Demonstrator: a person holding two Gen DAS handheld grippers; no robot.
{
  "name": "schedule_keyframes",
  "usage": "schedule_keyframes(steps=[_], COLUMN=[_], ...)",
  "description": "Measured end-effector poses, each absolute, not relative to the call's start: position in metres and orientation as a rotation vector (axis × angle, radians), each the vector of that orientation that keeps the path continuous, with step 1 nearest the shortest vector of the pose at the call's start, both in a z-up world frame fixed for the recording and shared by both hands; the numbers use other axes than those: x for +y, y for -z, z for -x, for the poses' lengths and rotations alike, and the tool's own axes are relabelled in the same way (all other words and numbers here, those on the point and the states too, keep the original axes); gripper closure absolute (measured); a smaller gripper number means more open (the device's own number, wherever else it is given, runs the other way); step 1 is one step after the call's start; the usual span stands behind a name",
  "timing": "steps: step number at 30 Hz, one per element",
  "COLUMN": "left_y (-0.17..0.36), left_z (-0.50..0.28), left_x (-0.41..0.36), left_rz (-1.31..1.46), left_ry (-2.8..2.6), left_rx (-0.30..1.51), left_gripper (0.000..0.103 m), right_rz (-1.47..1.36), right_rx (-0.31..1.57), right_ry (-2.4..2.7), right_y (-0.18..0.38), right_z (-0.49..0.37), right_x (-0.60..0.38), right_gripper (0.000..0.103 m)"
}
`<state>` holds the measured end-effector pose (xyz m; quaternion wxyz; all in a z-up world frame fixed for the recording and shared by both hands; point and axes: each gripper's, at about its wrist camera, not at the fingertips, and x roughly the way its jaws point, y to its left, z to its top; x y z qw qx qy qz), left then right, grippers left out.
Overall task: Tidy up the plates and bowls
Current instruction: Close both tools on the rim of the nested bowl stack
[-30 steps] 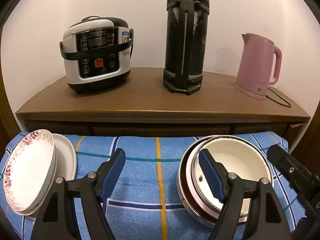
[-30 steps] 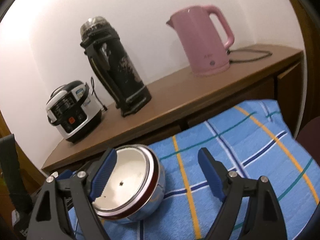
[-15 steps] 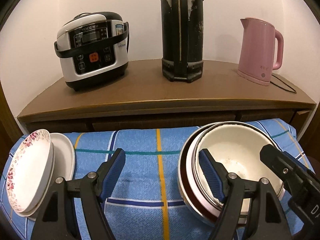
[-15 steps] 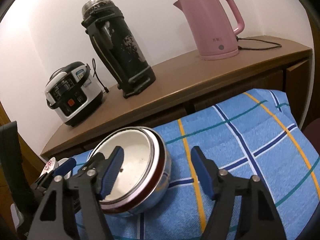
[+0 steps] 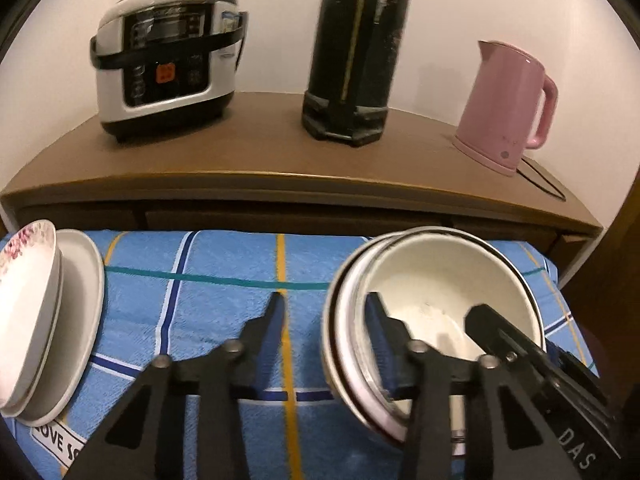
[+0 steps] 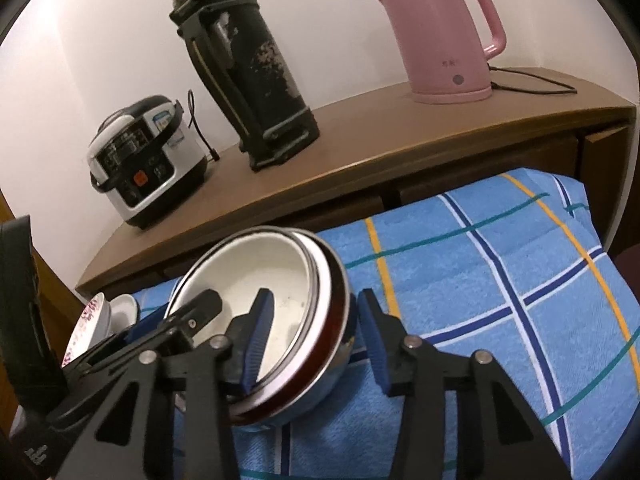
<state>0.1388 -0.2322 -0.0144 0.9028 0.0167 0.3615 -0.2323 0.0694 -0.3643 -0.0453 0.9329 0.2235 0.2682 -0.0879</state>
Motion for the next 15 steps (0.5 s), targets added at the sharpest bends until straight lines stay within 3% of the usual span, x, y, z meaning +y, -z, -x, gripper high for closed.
schedule_keyframes(steps=[3, 15], left_y=[0.0140, 0.0121], left_z=[-0.1341, -0.1363], left_x=[-0.2379, -0.2378], left_rz=[-0.051, -0.051], left_ry=[0.494, 0.491], left_rx=[0.735, 0.741], left_gripper=[0.079, 0.078], right_rz=[-0.486, -0.481], right_rx=[0.558, 0.561], right_ry=[0.170, 0.185], right_y=[0.0477, 0.0469], right_z=[-0.0704, -0.0695], right_x=[-0.3679, -0.3651], right_gripper=[0.058, 0.063])
